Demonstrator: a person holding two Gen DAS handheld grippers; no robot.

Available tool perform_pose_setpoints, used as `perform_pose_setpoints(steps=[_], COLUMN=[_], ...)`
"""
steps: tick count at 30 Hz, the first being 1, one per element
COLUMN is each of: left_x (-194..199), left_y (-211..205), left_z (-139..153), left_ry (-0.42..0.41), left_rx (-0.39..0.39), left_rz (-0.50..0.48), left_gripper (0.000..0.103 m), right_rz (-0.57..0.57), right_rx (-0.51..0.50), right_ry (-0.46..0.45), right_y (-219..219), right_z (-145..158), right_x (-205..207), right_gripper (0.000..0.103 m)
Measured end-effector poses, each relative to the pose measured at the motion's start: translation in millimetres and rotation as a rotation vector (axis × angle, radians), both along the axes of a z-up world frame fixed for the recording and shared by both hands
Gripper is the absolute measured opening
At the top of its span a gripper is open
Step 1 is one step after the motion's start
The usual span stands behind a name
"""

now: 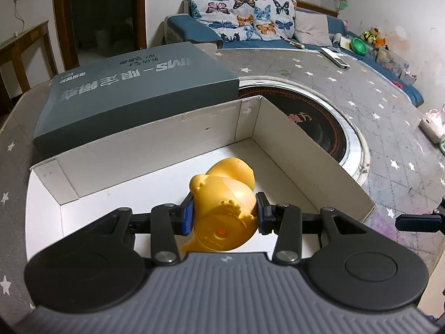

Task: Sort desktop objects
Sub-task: 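Carry the duck into the white box and open the left gripper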

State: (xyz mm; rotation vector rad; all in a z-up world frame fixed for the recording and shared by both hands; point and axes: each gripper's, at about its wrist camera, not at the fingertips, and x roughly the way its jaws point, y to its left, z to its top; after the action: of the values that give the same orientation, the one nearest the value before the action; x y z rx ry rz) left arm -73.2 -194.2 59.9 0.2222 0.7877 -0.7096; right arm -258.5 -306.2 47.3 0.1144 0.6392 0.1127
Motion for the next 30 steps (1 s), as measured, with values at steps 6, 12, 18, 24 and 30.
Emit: perform_pose_setpoints(steps=[6,12,18,24,30], left_x=[0,1,-1,-1,-1], left_y=[-2,-3,-2,0,-1], left_z=[-4,-9,-12,-22,-21], left_ry=[0.000,0.006,0.005,0.027,0.017], left_rx=[0.019,0.031,0.049,0.076,0.098], left_rz=[0.000,0.001,-0.006,0.005,0.004], left_gripper=[0.044,0.044,0.044,0.044,0.044], right_rz=[0.003,0.008,0.007,0.007,0.007], right_rx=[-0.002,-0.005,-0.005,-0.008,-0.012], right_ry=[0.001,0.001,0.000,-0.002,-0.005], right_y=[1,3,4,6,7], right_z=[1,3,3,4,5], right_x=[1,2,1,-1,-2], right_gripper=[0.103,0.103,0.103,0.103,0.103])
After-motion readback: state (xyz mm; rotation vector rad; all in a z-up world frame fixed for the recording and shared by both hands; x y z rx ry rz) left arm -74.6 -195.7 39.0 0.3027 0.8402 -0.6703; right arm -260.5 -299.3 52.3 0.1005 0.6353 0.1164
